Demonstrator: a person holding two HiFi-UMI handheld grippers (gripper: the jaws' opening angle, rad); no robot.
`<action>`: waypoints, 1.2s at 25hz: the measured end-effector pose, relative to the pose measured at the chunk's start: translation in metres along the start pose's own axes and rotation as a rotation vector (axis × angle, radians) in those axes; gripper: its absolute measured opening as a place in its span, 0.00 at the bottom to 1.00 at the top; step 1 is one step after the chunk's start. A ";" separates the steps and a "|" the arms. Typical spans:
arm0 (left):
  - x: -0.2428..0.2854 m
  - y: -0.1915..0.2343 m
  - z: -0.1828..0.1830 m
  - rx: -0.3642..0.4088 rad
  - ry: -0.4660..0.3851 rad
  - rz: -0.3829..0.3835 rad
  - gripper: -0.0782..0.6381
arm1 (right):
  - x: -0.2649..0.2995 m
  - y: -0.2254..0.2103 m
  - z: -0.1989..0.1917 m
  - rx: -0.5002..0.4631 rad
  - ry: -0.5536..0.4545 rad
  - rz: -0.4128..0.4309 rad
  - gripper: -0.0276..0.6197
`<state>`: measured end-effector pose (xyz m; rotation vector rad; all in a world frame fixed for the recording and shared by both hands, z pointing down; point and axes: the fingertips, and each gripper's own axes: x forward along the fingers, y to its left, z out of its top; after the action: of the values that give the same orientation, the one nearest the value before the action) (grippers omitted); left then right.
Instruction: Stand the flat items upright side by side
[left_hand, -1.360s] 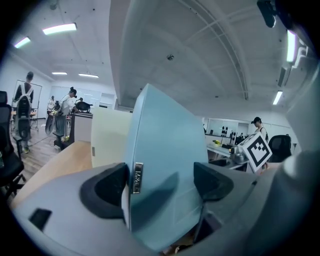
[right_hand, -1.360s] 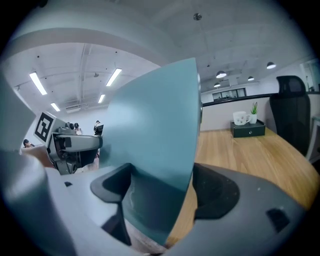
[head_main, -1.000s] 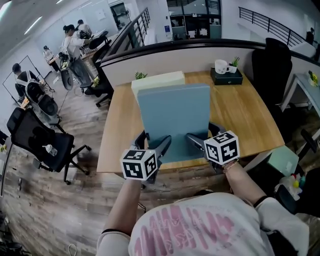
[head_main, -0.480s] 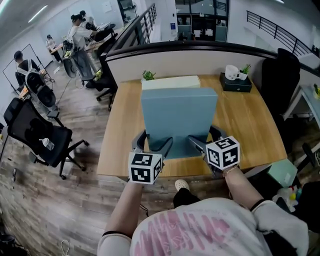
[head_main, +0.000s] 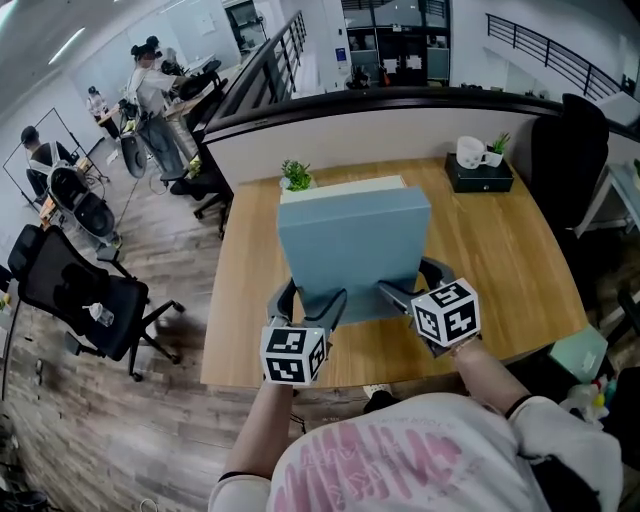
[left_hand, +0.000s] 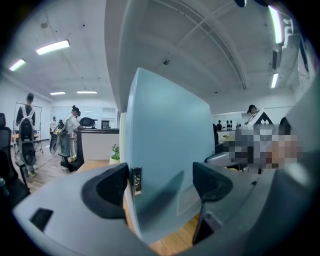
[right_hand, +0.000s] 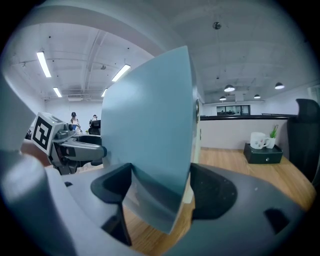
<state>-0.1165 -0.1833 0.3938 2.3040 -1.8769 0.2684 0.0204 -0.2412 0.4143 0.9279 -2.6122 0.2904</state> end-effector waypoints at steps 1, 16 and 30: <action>0.004 0.001 0.000 0.019 -0.007 0.003 0.69 | 0.003 -0.003 0.000 0.000 0.002 -0.002 0.61; 0.034 0.018 -0.028 0.089 -0.049 0.028 0.67 | 0.032 -0.018 -0.011 -0.060 0.022 -0.040 0.59; 0.046 0.025 -0.035 0.086 -0.038 0.027 0.65 | 0.044 -0.026 -0.020 -0.049 0.037 -0.044 0.59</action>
<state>-0.1335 -0.2244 0.4391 2.3562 -1.9522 0.3170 0.0103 -0.2796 0.4514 0.9525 -2.5498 0.2287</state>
